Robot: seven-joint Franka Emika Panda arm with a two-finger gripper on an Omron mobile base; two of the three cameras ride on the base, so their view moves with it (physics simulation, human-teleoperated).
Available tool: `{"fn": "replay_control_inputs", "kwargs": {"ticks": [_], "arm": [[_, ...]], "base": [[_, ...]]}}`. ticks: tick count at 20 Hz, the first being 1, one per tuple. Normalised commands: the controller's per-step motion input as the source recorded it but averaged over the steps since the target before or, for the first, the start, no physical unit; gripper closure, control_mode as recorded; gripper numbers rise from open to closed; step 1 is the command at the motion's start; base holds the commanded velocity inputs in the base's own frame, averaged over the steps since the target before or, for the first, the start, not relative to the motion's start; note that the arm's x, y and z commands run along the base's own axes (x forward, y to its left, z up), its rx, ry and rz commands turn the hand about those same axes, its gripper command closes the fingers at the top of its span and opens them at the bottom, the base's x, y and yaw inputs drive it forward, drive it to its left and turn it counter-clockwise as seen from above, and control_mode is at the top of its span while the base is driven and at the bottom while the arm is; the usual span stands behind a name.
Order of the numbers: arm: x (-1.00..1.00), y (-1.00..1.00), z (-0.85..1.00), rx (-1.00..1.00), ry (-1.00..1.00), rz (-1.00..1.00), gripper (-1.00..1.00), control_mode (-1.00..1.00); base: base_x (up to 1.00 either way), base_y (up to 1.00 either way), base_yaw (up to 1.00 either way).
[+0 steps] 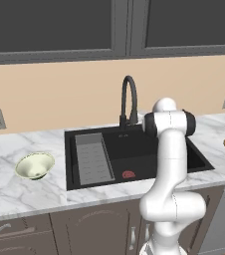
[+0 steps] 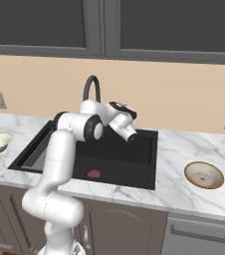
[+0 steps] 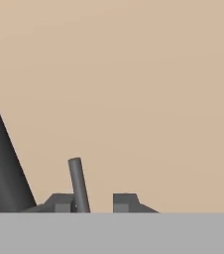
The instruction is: Rinse each bowl for a few seconds and place them down in the sink or on the counter.
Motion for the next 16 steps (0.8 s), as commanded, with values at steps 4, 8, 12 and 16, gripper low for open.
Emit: {"fn": "replay_control_inputs", "kwargs": {"ticks": [4,8,12,16], "arm": [[0.03,-0.43,-0.05,0.06,0.06,0.0,1.0,-1.0],[0.0,-0.43,-0.09,0.06,0.07,0.0,1.0,-1.0],[0.0,-0.37,-0.14,0.06,0.09,0.0,1.0,-1.0],[0.0,-0.33,-0.07,0.05,0.07,0.0,1.0,-1.0]], "base": [[0.0,0.0,0.0],[0.0,0.0,0.0],[0.0,0.0,0.0],[0.0,0.0,0.0]]}}
